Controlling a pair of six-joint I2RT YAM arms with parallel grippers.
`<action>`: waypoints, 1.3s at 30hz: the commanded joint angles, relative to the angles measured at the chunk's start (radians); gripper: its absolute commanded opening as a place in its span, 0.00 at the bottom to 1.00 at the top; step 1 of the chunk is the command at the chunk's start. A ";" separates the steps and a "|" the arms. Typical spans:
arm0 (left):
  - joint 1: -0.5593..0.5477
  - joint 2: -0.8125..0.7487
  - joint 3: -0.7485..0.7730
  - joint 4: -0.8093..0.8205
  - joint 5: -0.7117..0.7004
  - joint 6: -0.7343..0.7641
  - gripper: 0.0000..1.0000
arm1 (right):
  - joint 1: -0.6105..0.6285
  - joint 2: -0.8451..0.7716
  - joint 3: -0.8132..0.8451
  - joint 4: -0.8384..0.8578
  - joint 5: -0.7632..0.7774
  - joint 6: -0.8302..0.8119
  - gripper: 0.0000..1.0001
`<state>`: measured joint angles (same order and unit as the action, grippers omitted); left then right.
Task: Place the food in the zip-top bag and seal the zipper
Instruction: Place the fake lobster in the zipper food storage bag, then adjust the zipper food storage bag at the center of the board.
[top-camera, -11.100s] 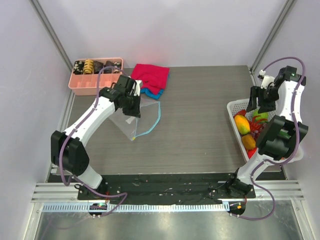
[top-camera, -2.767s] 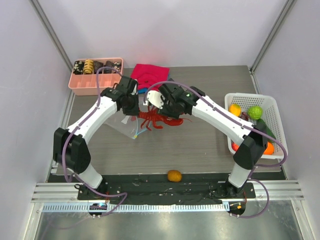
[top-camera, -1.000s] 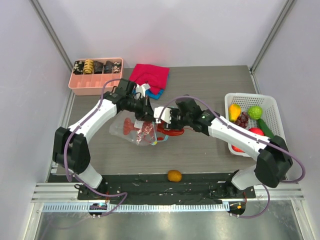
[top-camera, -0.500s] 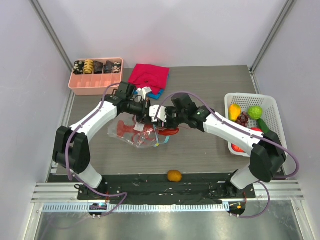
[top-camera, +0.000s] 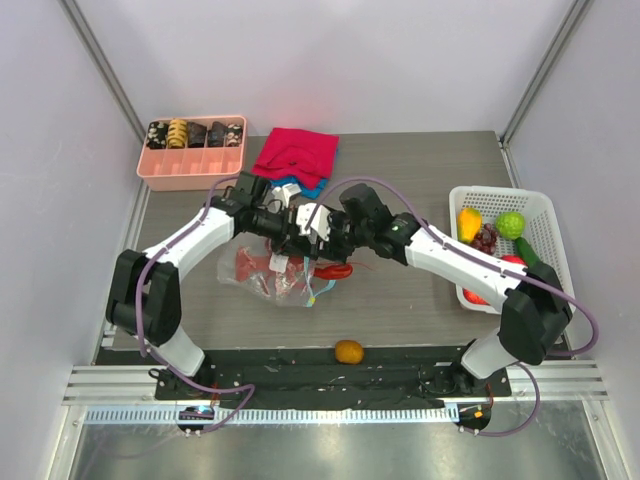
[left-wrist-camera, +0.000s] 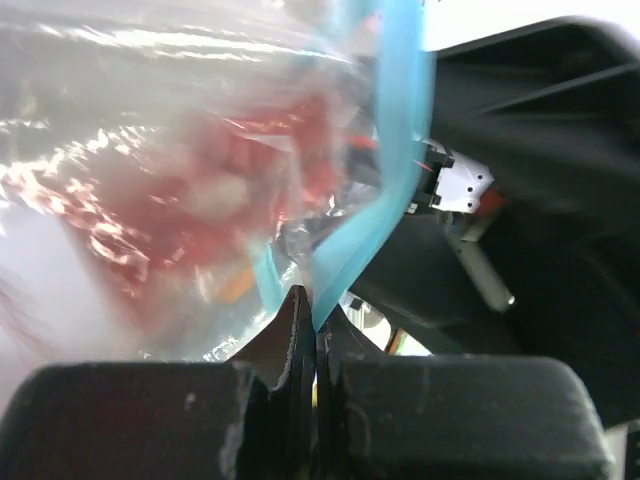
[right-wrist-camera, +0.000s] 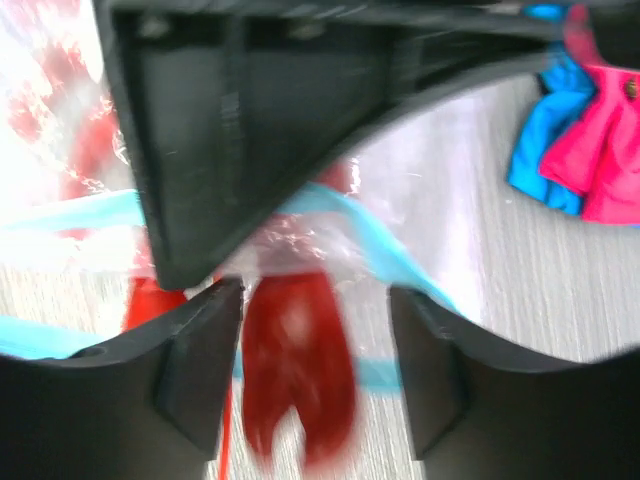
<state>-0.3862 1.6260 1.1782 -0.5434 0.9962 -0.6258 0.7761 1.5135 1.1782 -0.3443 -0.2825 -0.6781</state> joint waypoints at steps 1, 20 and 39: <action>0.030 -0.002 -0.023 0.016 0.013 -0.015 0.00 | 0.005 -0.064 0.075 -0.012 0.039 0.098 0.73; 0.046 0.072 0.018 0.031 0.025 -0.014 0.00 | -0.434 -0.030 -0.077 -0.129 -0.309 0.849 0.44; 0.076 0.071 0.023 0.086 0.065 -0.081 0.00 | -0.411 0.042 -0.462 0.465 -0.428 1.273 0.46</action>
<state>-0.3119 1.7035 1.1687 -0.4946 1.0107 -0.6960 0.3508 1.5085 0.6895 -0.0635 -0.7555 0.5072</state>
